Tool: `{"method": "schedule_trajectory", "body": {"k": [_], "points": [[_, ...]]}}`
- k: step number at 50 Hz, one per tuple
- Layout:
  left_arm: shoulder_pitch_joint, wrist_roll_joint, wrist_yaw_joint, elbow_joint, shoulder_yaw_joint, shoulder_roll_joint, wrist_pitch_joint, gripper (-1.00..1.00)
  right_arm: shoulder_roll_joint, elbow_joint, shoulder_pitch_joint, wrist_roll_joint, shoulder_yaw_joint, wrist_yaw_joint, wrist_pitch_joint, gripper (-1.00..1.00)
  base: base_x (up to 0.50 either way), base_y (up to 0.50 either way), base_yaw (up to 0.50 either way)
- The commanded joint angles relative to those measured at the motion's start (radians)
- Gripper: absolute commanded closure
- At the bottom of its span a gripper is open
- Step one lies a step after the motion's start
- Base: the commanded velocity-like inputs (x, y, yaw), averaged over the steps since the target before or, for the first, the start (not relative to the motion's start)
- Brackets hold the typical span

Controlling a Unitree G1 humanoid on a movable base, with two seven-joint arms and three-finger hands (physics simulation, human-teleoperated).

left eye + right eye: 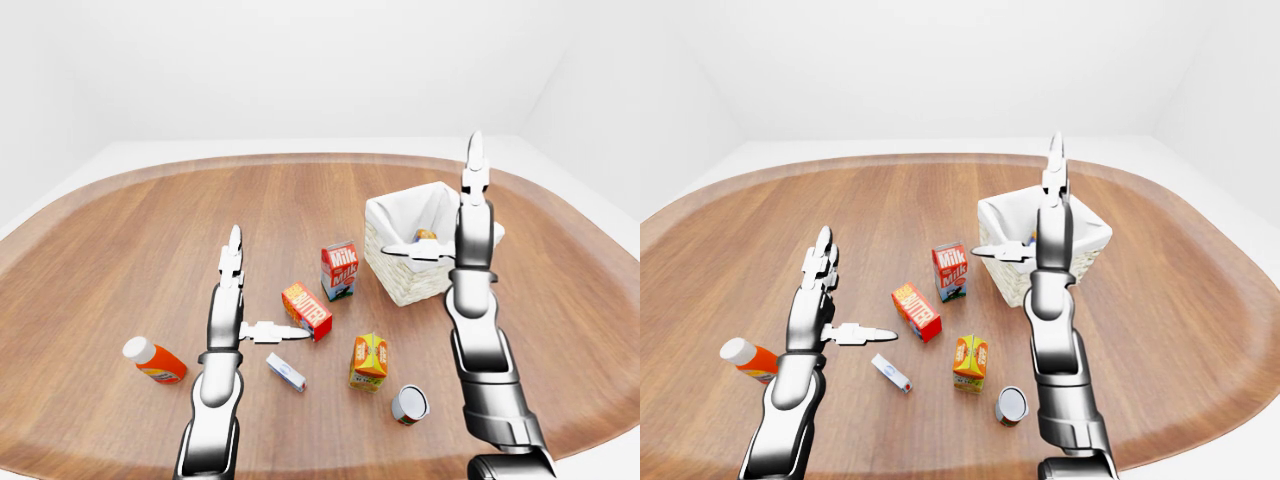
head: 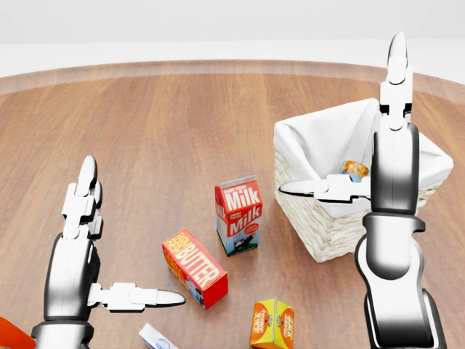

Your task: Pick up the alphabet soup and the tomato sauce, and put them in the basket.

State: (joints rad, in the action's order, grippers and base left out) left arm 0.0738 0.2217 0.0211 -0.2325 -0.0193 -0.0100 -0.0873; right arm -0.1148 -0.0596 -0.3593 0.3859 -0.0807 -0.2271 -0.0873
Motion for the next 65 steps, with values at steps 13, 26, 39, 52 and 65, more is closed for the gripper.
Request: {"method": "schedule_trajectory", "body": {"k": [13, 26, 39, 52, 65], "points": [[0.0, 0.003, 0.001, 0.0, 0.001, -0.001, 0.0, -1.0, 0.031, -0.126, 0.143, -0.028, -0.002, 0.043, 0.0, -1.0, 0.0, 0.0, 0.0], [0.0, 0.003, 0.001, 0.0, 0.001, -0.001, 0.0, -1.0, 0.05, -0.214, 0.203, -0.038, 0.008, 0.066, 0.0, -1.0, 0.0, 0.0, 0.0], [0.003, 0.006, 0.004, -0.011, 0.001, 0.0, 0.0, -1.0, 0.08, -0.304, 0.301, -0.04, 0.034, 0.084, 0.0, -1.0, 0.0, 0.0, 0.0], [0.001, 0.006, 0.004, -0.004, 0.002, -0.001, 0.0, -1.0, 0.096, -0.365, 0.378, -0.049, 0.051, 0.104, 0.0, -1.0, 0.0, 0.0, 0.0], [0.004, 0.007, 0.004, 0.0, 0.001, -0.001, 0.0, -1.0, 0.108, -0.395, 0.458, -0.065, 0.065, 0.115, 0.0, -1.0, 0.0, 0.0, 0.0]]}}
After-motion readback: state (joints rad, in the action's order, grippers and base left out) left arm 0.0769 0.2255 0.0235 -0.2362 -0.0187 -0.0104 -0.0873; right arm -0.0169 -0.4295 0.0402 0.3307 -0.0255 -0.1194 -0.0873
